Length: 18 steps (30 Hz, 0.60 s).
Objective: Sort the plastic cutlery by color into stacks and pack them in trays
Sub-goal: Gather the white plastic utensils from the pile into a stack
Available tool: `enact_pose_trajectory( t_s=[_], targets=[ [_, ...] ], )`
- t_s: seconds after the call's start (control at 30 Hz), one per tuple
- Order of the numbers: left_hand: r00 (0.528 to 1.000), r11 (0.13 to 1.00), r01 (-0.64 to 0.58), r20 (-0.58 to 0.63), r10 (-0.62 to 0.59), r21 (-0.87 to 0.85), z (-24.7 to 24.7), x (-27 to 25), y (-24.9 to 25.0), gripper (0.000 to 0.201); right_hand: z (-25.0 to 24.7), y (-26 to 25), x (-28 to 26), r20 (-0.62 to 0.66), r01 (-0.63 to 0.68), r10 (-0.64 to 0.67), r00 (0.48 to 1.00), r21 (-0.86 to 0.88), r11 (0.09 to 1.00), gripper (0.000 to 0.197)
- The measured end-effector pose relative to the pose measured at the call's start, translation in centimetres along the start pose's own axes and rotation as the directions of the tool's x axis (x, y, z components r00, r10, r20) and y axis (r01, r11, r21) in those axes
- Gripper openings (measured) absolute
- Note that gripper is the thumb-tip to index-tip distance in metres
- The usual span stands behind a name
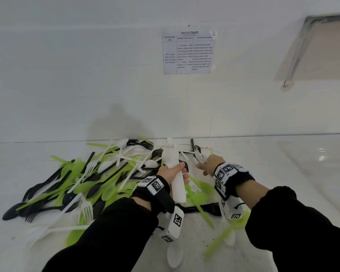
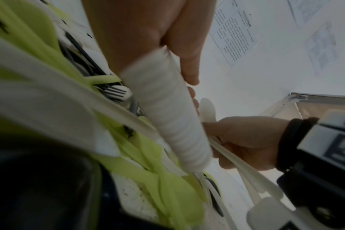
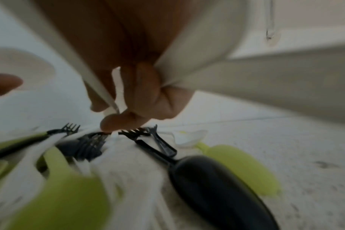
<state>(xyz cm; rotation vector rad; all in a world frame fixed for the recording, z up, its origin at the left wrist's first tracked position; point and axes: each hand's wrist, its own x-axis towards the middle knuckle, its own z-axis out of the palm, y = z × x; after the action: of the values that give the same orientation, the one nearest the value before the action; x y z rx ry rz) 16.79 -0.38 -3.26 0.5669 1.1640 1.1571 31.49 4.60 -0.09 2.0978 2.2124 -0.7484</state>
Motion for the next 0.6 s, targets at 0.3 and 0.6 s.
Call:
enact_pose_trajectory(
  t_s=[0.3, 0.6],
  targets=[
    [0.994, 0.997, -0.067, 0.083, 0.069, -0.030, 1.0, -1.0, -0.1, 0.017, -0.3, -2.2, -3.5, -0.097, 0.193, -0.174, 0.980, 0.674, 0.713, 0.023],
    [0.990, 0.988, 0.000, 0.142, 0.022, -0.154, 0.6, -2.9, -0.3, 0.037, 1.9, -2.6, -5.4, -0.185, 0.251, -0.171, 0.968, 0.639, 0.727, 0.014]
  ],
)
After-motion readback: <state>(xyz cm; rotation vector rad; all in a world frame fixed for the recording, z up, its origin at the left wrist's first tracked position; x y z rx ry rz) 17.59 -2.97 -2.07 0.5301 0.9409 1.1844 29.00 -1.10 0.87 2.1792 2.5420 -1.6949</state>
